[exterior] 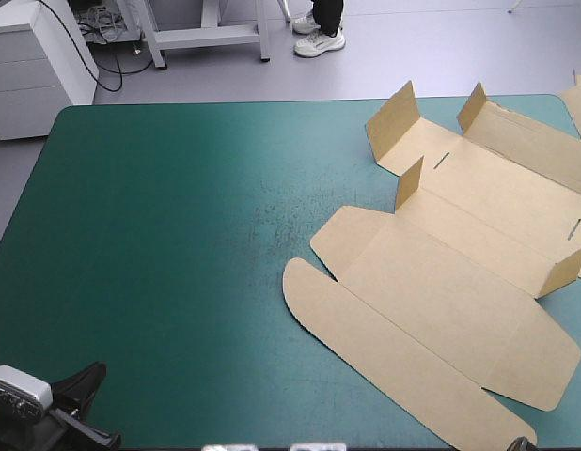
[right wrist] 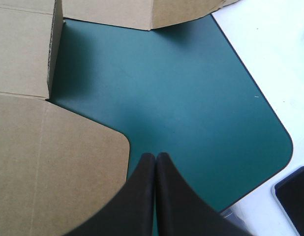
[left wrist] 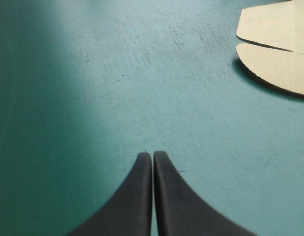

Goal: Fold the box

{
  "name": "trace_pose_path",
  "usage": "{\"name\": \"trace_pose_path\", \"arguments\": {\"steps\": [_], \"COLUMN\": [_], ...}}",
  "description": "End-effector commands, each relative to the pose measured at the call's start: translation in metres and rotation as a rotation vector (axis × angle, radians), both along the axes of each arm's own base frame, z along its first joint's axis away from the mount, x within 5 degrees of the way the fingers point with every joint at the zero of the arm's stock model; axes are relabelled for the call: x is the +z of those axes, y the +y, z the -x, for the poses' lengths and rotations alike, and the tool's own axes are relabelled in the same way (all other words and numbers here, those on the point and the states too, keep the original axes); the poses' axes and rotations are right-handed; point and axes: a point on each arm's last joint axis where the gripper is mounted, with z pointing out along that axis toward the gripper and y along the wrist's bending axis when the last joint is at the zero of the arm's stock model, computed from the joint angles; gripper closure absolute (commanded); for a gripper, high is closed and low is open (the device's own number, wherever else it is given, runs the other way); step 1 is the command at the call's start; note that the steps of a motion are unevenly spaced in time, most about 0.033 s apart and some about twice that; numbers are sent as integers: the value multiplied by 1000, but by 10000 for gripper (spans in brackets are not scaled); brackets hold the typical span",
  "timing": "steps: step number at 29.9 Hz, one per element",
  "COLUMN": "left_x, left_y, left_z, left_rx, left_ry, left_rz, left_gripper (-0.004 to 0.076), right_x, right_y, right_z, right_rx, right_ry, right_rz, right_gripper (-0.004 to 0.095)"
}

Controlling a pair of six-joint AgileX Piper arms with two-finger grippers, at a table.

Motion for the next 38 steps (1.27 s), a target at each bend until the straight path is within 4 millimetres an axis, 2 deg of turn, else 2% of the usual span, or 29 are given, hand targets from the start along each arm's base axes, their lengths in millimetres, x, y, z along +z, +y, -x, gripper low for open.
{"name": "trace_pose_path", "arguments": {"steps": [1,14,23,26,34,38], "left_x": [12,12,12,12,12,12], "left_y": [-1,-1,-1,-1,-1,-1], "left_z": [-2,-2,-2,-2,-2,-2], "left_rx": [-9,-9,-9,-9,-9,-9], "left_ry": [-69,-69,-69,-69,-69,-69], "left_rz": [34,34,34,34,34,34], "left_gripper": [732,732,732,732,732,732], "right_x": [4,-1,0,8,47,54], "right_y": [-6,-14,-14,-9,1,6], "right_z": [-3,-4,-6,-10,-20,-23], "right_rx": [-18,-31,-39,-23,52,81], "right_ry": [0,53,25,-32,-219,-273], "right_rz": [1,21,19,-11,-23,-48], "right_gripper": [926,926,926,926,925,926]}}
